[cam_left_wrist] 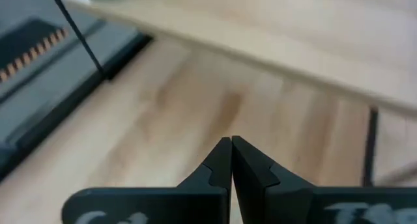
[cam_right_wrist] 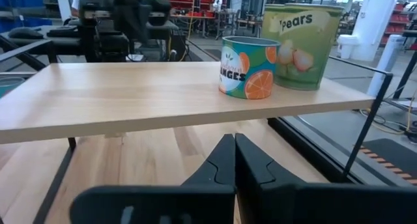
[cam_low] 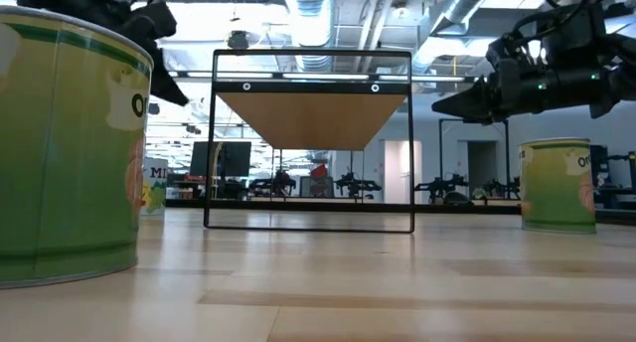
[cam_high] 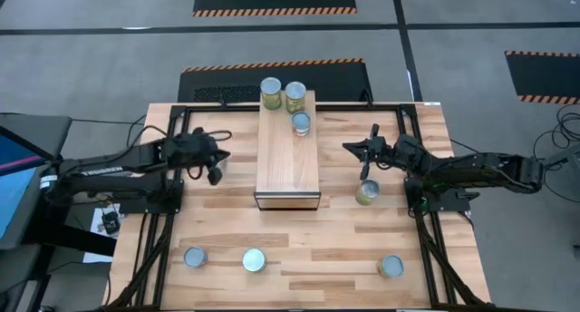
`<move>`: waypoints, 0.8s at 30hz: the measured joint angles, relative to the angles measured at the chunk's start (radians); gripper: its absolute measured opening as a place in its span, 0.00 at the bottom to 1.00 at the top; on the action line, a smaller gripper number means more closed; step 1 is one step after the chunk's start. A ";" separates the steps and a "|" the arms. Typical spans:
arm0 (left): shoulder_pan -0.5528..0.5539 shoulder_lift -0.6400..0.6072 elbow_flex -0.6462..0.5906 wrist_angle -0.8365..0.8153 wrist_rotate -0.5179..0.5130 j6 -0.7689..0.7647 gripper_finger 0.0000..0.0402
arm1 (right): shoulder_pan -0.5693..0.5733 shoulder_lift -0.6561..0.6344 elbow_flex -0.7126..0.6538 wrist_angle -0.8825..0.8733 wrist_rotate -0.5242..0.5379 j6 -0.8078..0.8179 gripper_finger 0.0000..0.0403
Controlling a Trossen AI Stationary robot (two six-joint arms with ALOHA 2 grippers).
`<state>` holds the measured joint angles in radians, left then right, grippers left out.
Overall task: Pick and place cans onto a shelf
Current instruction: Put the canned corn on the shelf
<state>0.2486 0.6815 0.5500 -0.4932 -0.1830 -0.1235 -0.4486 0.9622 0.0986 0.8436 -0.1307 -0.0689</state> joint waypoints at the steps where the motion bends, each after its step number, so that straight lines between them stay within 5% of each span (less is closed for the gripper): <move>1: -0.019 0.006 0.022 -0.052 0.000 -0.010 0.00 | 0.000 0.000 0.000 -0.001 0.000 0.000 0.03; 6: -0.100 0.059 0.103 -0.257 0.078 -0.071 0.00 | 0.000 0.000 0.000 -0.002 0.000 -0.001 0.03; 17: -0.270 0.242 0.127 -0.378 0.405 -0.225 0.01 | 0.000 0.000 0.000 -0.016 0.000 -0.008 0.03; 24: -0.422 0.366 0.143 -0.420 0.430 -0.288 0.14 | -0.013 0.001 0.000 -0.026 0.000 -0.011 0.04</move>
<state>-0.1737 1.0477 0.6927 -0.9135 0.2469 -0.4114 -0.4614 0.9630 0.0986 0.8173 -0.1307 -0.0795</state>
